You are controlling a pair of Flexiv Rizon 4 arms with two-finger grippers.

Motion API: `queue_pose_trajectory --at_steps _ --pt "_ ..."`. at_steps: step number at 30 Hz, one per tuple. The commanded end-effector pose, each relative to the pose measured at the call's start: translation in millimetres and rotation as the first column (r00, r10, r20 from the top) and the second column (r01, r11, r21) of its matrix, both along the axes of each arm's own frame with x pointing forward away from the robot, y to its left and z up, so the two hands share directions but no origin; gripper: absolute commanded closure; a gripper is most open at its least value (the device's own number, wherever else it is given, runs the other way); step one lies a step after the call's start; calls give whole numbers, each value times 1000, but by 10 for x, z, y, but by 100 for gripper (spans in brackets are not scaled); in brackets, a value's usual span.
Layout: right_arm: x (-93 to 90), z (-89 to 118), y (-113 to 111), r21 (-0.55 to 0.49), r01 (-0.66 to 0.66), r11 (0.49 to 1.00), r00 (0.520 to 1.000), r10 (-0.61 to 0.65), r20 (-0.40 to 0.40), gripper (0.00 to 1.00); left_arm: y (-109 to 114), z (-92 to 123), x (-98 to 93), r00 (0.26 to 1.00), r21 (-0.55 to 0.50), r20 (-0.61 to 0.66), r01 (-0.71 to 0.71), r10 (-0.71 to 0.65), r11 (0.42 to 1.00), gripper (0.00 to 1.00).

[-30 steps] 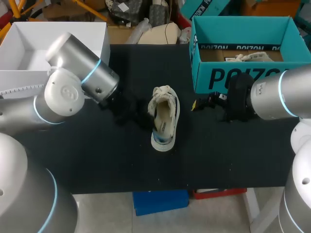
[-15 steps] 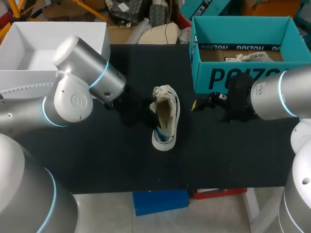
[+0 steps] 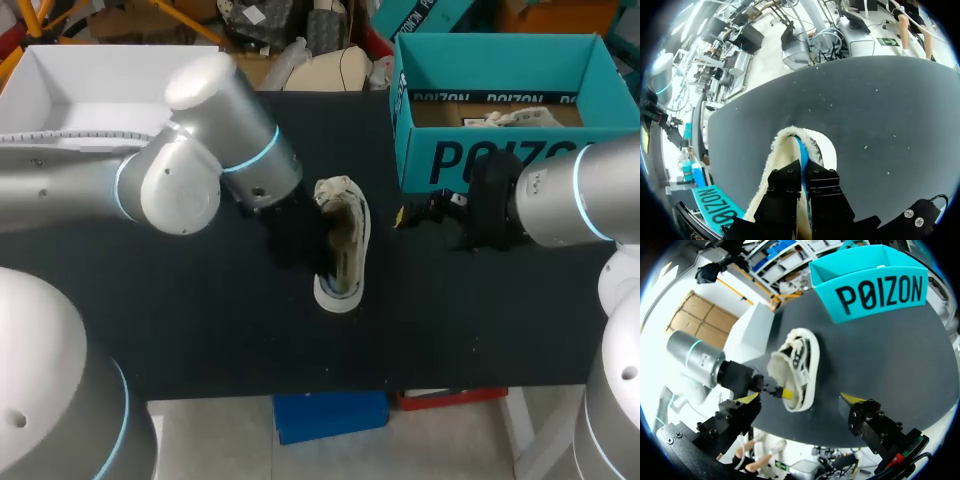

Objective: Take the shoe out of the shoebox, open the shoe tongue, remove and reinsert the insole, then place the shoe into the shoebox

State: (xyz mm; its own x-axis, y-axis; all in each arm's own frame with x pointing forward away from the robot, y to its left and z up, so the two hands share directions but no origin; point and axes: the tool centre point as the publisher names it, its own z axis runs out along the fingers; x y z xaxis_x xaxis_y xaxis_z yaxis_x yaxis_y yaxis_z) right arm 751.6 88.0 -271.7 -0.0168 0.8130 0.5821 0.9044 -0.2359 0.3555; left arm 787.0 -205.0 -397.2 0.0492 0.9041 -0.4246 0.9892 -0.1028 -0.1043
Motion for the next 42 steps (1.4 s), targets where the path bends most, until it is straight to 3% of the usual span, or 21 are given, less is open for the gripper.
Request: queue_pose_trajectory --at_steps 1,4,6,7,8,9,13,15,16,19,20,22,26,29,38,42 --pt "-2 -3 20 -4 4 1000 1000 -4 1 0 -112 -99 3 999 167 -13 39 -38 985 100" --pt "-2 -3 20 -4 4 1000 1000 -4 1 0 -57 -109 -22 998 219 -13 60 -59 974 96" --pt "-2 -3 20 -4 4 1000 1000 -4 1 0 -6 -91 -30 997 240 -25 76 -72 968 76" --pt "-2 -3 20 -4 4 1000 1000 -4 1 0 21 -69 -34 997 249 -25 81 -77 965 54" --pt "-2 -3 20 -4 4 1000 1000 -4 1 0 51 -27 -31 997 251 -22 79 -76 965 6" --pt "-2 -3 20 -4 4 1000 1000 -4 1 0 72 13 -25 997 249 -22 78 -75 965 0" --pt "-2 -3 20 -4 4 1000 1000 -4 1 0 135 215 32 997 196 -43 72 -65 978 2" --pt "-2 -3 20 -4 4 1000 1000 -4 1 0 145 329 46 995 145 -72 72 -62 987 26" --pt "-2 -3 20 -4 4 1000 1000 -4 1 0 145 390 53 995 124 -76 69 -60 990 55" --pt "-2 -3 20 -4 4 1000 1000 -4 1 0 136 537 70 996 63 -82 53 -47 997 66" --pt "-2 -3 20 -4 4 1000 1000 -4 1 0 135 573 113 998 46 -56 25 -22 999 75" --pt "-2 -3 20 -4 4 1000 1000 -4 1 0 136 636 215 999 8 -6 -41 41 999 100" --pt "-2 -3 20 -4 4 1000 1000 -4 1 0 137 724 370 983 -66 63 -168 173 984 100" --pt "-2 -3 20 -4 4 1000 1000 -4 1 0 92 696 368 984 -74 73 -156 161 985 100" --pt "-2 -3 20 -4 4 1000 1000 -4 1 0 19 373 217 996 166 84 -29 15 986 100" --pt "-2 -3 20 -4 4 1000 1000 -4 1 0 23 272 207 998 208 70 -14 0 978 100"
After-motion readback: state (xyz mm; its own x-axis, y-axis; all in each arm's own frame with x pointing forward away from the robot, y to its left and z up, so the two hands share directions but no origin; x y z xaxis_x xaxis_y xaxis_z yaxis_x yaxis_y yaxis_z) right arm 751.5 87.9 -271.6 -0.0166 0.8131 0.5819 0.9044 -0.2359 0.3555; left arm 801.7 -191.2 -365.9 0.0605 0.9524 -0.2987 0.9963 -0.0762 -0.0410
